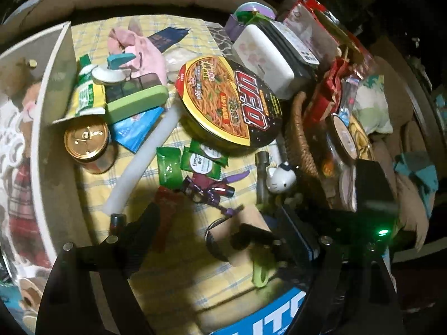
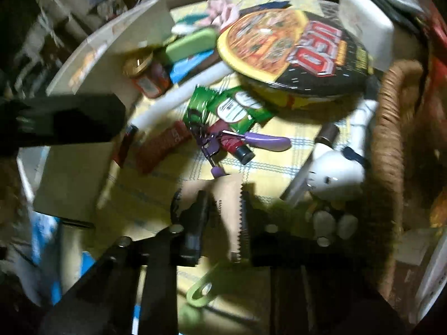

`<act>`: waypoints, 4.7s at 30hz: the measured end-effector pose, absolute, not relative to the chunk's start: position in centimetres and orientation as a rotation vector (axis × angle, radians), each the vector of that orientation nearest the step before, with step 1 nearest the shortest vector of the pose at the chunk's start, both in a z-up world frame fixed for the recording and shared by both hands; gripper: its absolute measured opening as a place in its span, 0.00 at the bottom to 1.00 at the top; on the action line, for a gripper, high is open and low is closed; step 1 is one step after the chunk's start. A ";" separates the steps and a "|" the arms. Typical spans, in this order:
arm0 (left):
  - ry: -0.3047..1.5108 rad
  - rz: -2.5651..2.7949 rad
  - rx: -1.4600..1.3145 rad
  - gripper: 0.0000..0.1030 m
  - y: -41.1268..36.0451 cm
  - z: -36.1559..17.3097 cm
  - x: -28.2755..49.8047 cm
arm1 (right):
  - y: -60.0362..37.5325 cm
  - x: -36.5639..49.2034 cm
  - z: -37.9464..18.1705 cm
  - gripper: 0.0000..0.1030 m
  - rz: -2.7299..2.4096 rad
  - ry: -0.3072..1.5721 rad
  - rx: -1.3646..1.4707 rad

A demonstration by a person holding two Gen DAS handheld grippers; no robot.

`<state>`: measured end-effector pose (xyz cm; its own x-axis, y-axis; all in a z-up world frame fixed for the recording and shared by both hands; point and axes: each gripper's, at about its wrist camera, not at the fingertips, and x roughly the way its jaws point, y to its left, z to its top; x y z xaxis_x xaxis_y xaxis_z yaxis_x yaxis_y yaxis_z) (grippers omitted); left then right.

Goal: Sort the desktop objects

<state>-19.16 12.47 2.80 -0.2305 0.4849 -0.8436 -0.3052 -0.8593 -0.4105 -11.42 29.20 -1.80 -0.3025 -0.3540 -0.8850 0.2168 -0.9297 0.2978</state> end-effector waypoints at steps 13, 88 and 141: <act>-0.454 2.062 -1.609 0.84 14.8 -1.8 -21.4 | 31.2 -9.5 -1.1 0.10 -2.192 -0.314 1.545; -0.469 2.063 -1.442 0.55 9.1 2.1 -11.9 | 27.6 -11.7 -3.0 0.27 -2.433 -0.056 1.851; -0.793 1.870 -1.523 0.81 11.9 -2.3 -14.8 | 30.8 -8.9 -0.3 0.16 -2.222 -0.345 1.570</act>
<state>-14.79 11.90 -2.33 -0.1673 0.7597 -0.6284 -0.0761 -0.6454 -0.7600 -8.95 30.76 -0.25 -0.2917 -0.4531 -0.8424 0.1760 -0.8911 0.4183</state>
